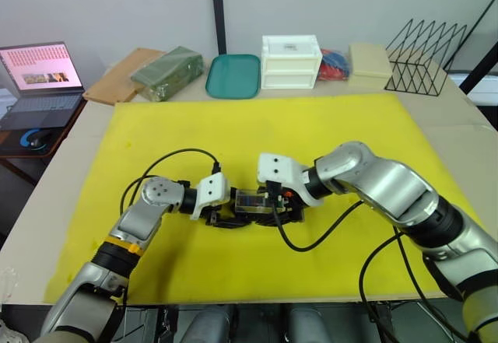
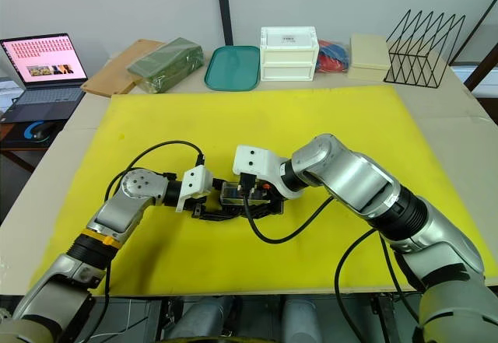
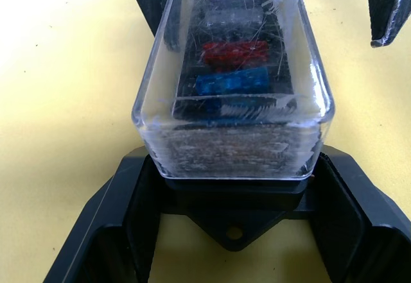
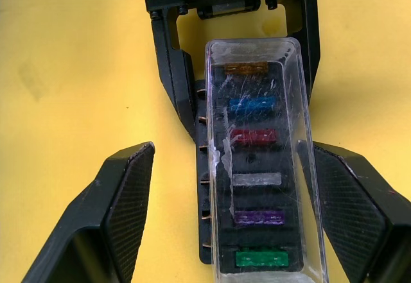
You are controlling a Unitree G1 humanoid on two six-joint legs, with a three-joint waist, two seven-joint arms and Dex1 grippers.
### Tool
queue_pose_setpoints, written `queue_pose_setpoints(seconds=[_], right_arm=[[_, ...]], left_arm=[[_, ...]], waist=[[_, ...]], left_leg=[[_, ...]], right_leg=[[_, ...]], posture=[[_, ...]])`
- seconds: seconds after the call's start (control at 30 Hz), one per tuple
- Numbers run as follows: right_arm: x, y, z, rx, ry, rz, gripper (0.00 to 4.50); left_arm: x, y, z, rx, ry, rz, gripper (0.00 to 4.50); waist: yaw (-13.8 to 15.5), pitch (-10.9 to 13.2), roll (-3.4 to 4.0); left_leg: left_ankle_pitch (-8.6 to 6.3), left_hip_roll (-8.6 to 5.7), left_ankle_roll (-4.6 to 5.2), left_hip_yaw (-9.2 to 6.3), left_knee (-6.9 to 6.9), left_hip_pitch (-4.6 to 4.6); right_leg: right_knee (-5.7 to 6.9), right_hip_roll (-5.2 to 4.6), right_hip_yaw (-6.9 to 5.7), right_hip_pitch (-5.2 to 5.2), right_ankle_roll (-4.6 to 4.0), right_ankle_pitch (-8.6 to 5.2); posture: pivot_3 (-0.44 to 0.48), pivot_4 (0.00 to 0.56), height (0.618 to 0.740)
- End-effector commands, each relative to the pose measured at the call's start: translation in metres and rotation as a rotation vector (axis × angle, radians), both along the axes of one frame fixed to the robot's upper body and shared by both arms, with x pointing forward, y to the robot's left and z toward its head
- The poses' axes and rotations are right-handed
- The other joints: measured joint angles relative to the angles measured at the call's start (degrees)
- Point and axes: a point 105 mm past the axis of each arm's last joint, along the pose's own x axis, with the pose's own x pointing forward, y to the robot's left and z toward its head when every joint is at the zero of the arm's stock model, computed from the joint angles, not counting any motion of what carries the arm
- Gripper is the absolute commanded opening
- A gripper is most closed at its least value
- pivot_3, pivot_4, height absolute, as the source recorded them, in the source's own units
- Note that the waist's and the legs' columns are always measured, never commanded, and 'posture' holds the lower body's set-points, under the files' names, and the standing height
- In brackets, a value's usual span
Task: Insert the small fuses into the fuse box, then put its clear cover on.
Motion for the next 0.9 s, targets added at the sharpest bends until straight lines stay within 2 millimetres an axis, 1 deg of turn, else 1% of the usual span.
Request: queue_pose_setpoints(seconds=[0.03, 0.37, 0.53, 0.63, 0.77, 0.9], right_arm=[[-0.001, 0.004, 0.018, 0.023, -0.068, 0.029, 3.81], [-0.001, 0.004, 0.018, 0.022, -0.068, 0.026, 3.81], [0.003, 0.003, 0.019, 0.020, -0.082, 0.014, 3.81], [0.003, 0.000, 0.025, 0.027, -0.090, 0.012, 3.81], [0.003, -0.002, 0.038, 0.051, -0.106, 0.007, 3.81], [0.002, -0.009, 0.050, 0.077, -0.118, 0.001, 3.81]], left_arm=[[0.001, 0.001, -0.002, 0.009, -0.005, 0.008, 2.76], [0.001, 0.001, -0.002, 0.009, -0.006, 0.012, 2.76], [0.001, 0.002, -0.002, 0.011, -0.005, 0.013, 2.76], [0.001, 0.003, -0.002, 0.013, -0.005, 0.013, 2.76], [0.001, 0.003, -0.002, 0.014, -0.006, 0.013, 2.76], [0.002, 0.003, -0.001, 0.012, -0.008, 0.015, 2.76]], waist=[[0.0, 0.0, 0.00], [0.0, 0.0, 0.00], [0.0, 0.0, 0.00], [0.0, 0.0, 0.00], [0.0, 0.0, 0.00], [0.0, 0.0, 0.00]], left_leg=[[0.00, 0.00, 0.00, 0.00, 0.00, 0.00], [0.00, 0.00, 0.00, 0.00, 0.00, 0.00], [0.00, 0.00, 0.00, 0.00, 0.00, 0.00], [0.00, 0.00, 0.00, 0.00, 0.00, 0.00], [0.00, 0.00, 0.00, 0.00, 0.00, 0.00], [0.00, 0.00, 0.00, 0.00, -0.01, 0.00]], right_leg=[[0.00, 0.00, 0.00, 0.00, 0.00, 0.00], [0.00, 0.00, 0.00, 0.00, 0.00, 0.00], [0.00, 0.00, 0.00, 0.00, 0.00, 0.00], [0.00, 0.00, 0.00, 0.00, 0.00, 0.00], [0.00, 0.00, 0.00, 0.00, 0.00, 0.00], [-0.01, 0.00, 0.00, 0.00, 0.00, 0.00]], posture=[[0.000, 0.150, 0.740], [0.000, 0.150, 0.740], [0.000, 0.150, 0.740], [0.000, 0.150, 0.740], [0.000, 0.150, 0.740], [0.000, 0.150, 0.740]])
